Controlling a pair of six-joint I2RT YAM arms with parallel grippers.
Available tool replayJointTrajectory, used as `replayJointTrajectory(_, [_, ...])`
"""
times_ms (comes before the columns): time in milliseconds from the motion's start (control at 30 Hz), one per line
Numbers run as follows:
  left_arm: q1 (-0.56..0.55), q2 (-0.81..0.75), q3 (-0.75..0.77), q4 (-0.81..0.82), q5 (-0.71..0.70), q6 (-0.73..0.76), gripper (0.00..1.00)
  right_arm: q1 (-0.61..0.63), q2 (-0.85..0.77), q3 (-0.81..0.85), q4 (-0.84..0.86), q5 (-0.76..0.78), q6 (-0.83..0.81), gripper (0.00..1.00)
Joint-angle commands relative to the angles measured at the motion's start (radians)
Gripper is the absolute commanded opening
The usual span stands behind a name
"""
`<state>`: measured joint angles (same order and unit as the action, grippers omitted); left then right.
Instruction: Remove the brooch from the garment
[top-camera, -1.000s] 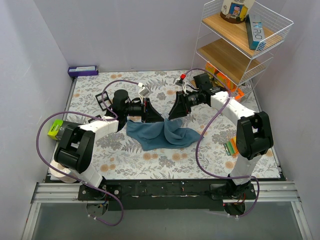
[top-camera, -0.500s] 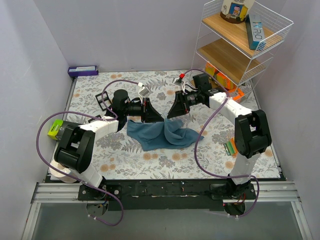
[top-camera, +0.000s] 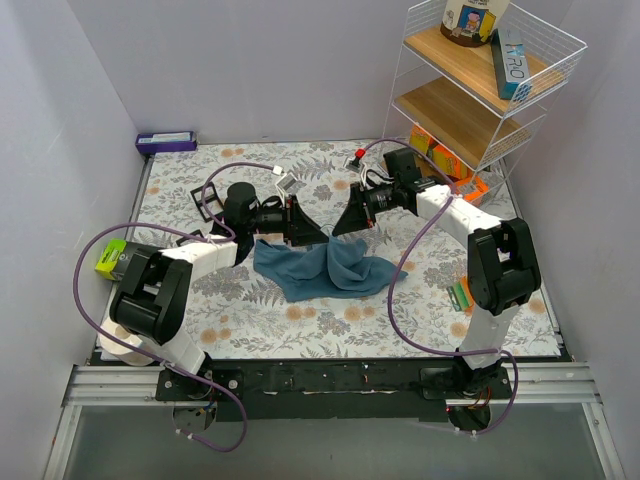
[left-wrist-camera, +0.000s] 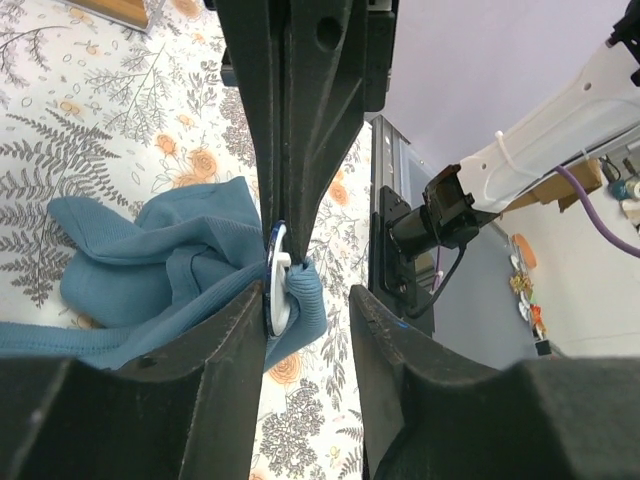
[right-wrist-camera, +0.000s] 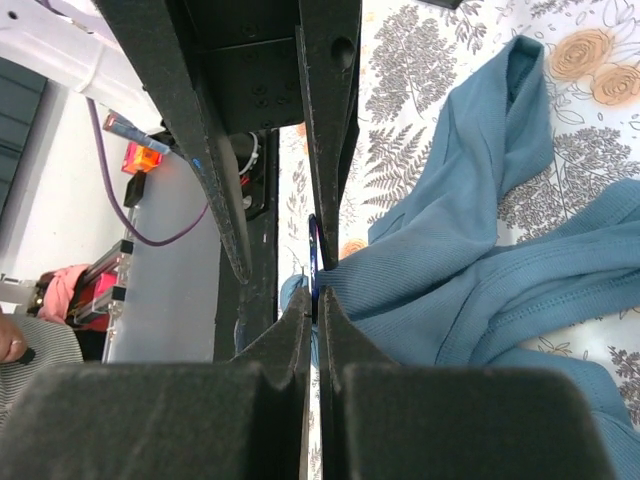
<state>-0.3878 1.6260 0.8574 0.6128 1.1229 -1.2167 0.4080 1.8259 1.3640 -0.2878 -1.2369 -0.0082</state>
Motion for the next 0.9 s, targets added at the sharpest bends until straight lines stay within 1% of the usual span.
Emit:
replayJointTrajectory(0, [0.001,-0.017,-0.038,0.094,-0.055,-0.107,0.36,0.005,-0.042,0.020,-0.004,0.077,-0.015,0.01])
replayJointTrajectory(167, [0.000,-0.003,-0.032,0.064,-0.109,-0.122,0.29,0.008,-0.048,0.015,-0.004,0.099,-0.013,0.01])
replayJointTrajectory(333, [0.000,0.015,-0.015,0.035,-0.143,-0.126,0.25,0.009,-0.050,0.018,-0.001,0.109,-0.013,0.01])
replayJointTrajectory(633, [-0.003,0.046,0.011,0.002,-0.164,-0.122,0.24,0.023,-0.059,0.023,0.004,0.123,-0.007,0.01])
replayJointTrajectory(867, [-0.003,0.060,0.022,-0.030,-0.207,-0.127,0.24,0.040,-0.062,0.035,0.007,0.122,-0.003,0.01])
